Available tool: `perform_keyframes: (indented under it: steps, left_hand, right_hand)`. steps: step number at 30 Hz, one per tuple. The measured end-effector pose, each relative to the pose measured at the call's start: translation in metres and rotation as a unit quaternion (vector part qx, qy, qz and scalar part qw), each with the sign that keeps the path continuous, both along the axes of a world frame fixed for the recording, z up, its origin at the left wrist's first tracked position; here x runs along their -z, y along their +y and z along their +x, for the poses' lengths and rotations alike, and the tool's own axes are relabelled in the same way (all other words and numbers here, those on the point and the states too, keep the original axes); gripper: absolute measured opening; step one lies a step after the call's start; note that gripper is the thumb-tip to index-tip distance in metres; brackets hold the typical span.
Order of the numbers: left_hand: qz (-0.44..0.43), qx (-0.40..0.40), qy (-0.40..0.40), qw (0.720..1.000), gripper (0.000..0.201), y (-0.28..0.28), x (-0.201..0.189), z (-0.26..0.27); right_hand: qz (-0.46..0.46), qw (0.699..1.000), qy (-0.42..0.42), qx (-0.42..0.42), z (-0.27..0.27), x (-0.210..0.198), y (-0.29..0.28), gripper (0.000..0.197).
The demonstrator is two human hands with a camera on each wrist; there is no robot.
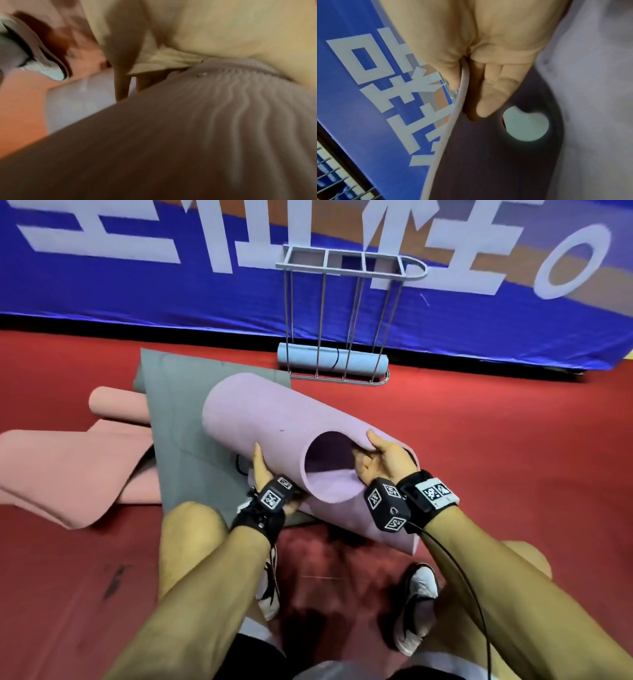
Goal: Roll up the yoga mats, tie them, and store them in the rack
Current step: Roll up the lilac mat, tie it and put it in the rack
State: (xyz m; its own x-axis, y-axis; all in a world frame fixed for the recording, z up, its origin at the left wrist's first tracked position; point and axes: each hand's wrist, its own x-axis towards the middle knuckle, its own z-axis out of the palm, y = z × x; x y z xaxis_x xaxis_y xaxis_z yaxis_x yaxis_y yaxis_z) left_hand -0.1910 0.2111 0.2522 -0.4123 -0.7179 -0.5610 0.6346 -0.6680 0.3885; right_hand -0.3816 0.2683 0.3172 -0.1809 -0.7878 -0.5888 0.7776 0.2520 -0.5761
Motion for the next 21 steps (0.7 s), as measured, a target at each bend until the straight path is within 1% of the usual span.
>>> perform_keyframes:
  steps: [2,3,4,5,6,7,8,10,11,12,13,14,15,16,17,18,19,20,21]
  left_hand:
    - [-0.033,0.028,-0.039,0.998,0.065,-0.017,-0.007,0.005]
    - [-0.052,0.017,-0.084,0.995,0.06,-0.025,-0.007,0.007]
    - [-0.077,-0.012,-0.154,0.985,0.058,-0.034,-0.011,0.008]
    - [-0.11,-0.046,-0.246,0.962,0.062,-0.04,-0.015,0.009]
    - [-0.156,-0.066,-0.324,0.931,0.07,-0.046,-0.022,0.008]
    - [-0.215,-0.059,-0.374,0.9,0.077,-0.051,-0.028,0.005]
    - [-0.265,-0.041,-0.401,0.876,0.081,-0.055,-0.032,0.0]
    - [-0.332,-0.025,-0.423,0.843,0.086,-0.062,-0.04,-0.012]
    - [-0.359,-0.023,-0.426,0.83,0.086,-0.065,-0.044,-0.017]
    - [-0.388,-0.012,-0.428,0.816,0.085,-0.068,-0.049,-0.023]
    - [-0.425,0.009,-0.427,0.798,0.085,-0.069,-0.054,-0.029]
    - [-0.457,0.039,-0.43,0.778,0.089,-0.069,-0.058,-0.033]
    - [-0.488,0.072,-0.434,0.754,0.093,-0.069,-0.061,-0.037]
    - [-0.516,0.111,-0.442,0.725,0.097,-0.067,-0.062,-0.038]
    - [-0.543,0.156,-0.447,0.694,0.102,-0.066,-0.06,-0.038]
    - [-0.564,0.206,-0.452,0.659,0.107,-0.063,-0.058,-0.037]
    - [-0.582,0.264,-0.464,0.614,0.109,-0.059,-0.055,-0.035]
    - [-0.594,0.314,-0.489,0.556,0.108,-0.053,-0.053,-0.033]
    - [-0.605,0.349,-0.522,0.489,0.106,-0.045,-0.05,-0.033]
  right_hand:
    - [0.068,0.994,0.079,-0.011,-0.021,0.019,0.015,0.016]
    - [0.107,0.985,0.135,-0.023,-0.03,0.028,0.026,0.016]
    - [0.149,0.969,0.192,-0.037,-0.043,0.04,0.035,0.02]
    - [0.194,0.946,0.252,-0.058,-0.055,0.05,0.043,0.026]
    - [0.23,0.921,0.304,-0.083,-0.065,0.057,0.049,0.031]
    - [0.259,0.893,0.35,-0.111,-0.074,0.058,0.053,0.035]
    - [0.275,0.866,0.392,-0.141,-0.082,0.058,0.055,0.039]
    - [0.285,0.814,0.454,-0.225,-0.092,0.043,0.055,0.04]
    - [0.304,0.771,0.495,-0.26,-0.094,0.034,0.054,0.047]
    - [0.332,0.706,0.552,-0.295,-0.099,0.026,0.051,0.053]
    - [0.356,0.629,0.616,-0.313,-0.1,0.012,0.048,0.056]
    - [0.355,0.572,0.67,-0.314,-0.101,0.003,0.042,0.057]
    - [0.323,0.542,0.717,-0.296,-0.1,-0.011,0.033,0.058]
    - [0.264,0.543,0.749,-0.272,-0.098,-0.023,0.024,0.062]
    - [0.192,0.555,0.773,-0.239,-0.095,-0.036,0.013,0.071]
    - [0.115,0.549,0.8,-0.212,-0.092,-0.047,0.002,0.083]
    - [0.06,0.508,0.834,-0.207,-0.086,-0.06,-0.007,0.096]
    - [0.011,0.44,0.871,-0.219,-0.078,-0.07,-0.016,0.108]
    - [-0.007,0.342,0.907,-0.247,-0.069,-0.081,-0.022,0.116]
